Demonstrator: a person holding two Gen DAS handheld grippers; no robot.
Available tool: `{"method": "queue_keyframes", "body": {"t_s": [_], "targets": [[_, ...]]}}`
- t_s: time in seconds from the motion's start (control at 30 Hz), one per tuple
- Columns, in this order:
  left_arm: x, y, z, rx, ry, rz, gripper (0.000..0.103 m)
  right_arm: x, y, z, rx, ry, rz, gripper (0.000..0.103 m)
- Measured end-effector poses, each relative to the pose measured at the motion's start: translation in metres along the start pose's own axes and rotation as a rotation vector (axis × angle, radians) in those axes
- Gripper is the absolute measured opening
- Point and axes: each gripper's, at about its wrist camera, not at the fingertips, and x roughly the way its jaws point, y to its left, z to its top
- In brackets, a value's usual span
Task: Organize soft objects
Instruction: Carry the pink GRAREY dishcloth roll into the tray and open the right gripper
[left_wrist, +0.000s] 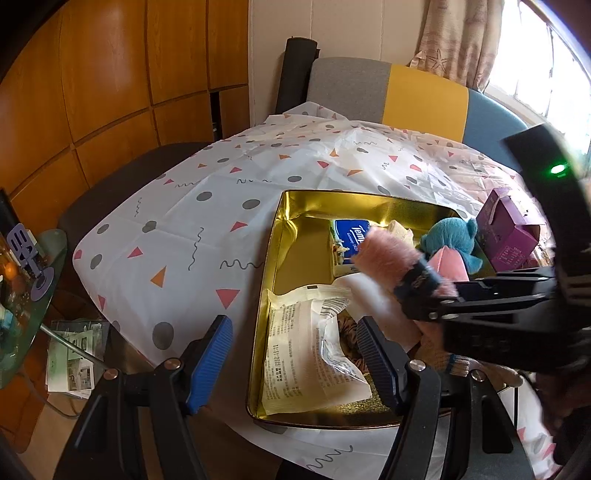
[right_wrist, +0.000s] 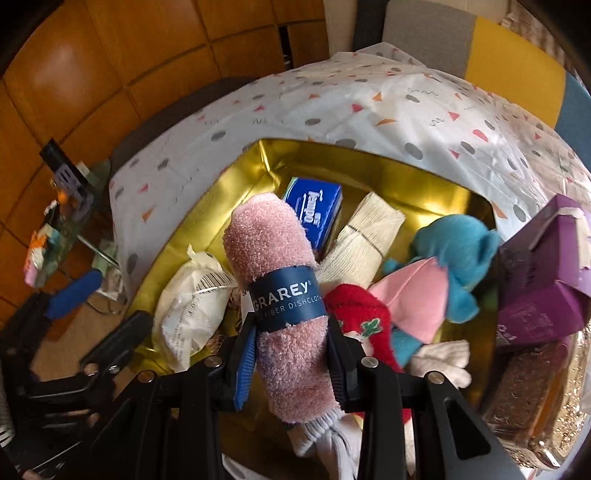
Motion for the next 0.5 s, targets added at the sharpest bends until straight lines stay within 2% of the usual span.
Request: {"method": "queue_keyframes", "body": {"t_s": [0.27, 0.5], "targets": [[0.0, -0.006, 0.001, 0.015, -0.002, -0.007, 0.076, 0.028, -0.015, 0.003, 0.043, 0.033, -0.108, 0.033], [0.0, -0.009, 0.002, 0.014, -0.007, 0.001, 0.081, 0.022, -0.023, -0.007, 0.071, 0.023, -0.081, 0.036]]}}
